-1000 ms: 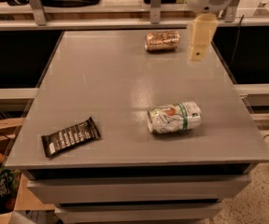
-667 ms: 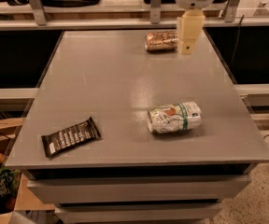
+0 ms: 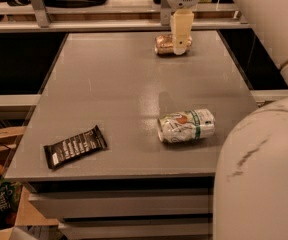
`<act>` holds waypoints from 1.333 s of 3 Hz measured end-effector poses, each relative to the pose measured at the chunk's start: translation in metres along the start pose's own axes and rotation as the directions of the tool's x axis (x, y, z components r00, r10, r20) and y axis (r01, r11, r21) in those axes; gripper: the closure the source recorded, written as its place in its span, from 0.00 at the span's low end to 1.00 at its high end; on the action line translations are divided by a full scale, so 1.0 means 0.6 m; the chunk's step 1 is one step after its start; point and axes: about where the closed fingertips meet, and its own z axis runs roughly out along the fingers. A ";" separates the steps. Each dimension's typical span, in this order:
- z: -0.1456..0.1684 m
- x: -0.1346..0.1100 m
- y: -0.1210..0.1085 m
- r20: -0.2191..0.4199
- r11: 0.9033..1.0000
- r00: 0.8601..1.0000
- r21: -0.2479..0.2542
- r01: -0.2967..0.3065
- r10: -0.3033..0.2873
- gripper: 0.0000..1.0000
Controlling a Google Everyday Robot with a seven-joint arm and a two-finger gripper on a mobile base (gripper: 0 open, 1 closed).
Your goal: Place orange can upright
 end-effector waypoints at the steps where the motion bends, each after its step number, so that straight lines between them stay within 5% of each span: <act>1: 0.000 0.000 0.000 0.000 1.000 1.000 0.000 0.000 0.000 0.00; 4: 0.070 0.013 -0.034 0.093 0.997 0.996 0.069 -0.015 0.008 0.00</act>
Offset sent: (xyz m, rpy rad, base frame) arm 0.0162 -0.0019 -0.0151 0.0632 -0.0380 -0.0078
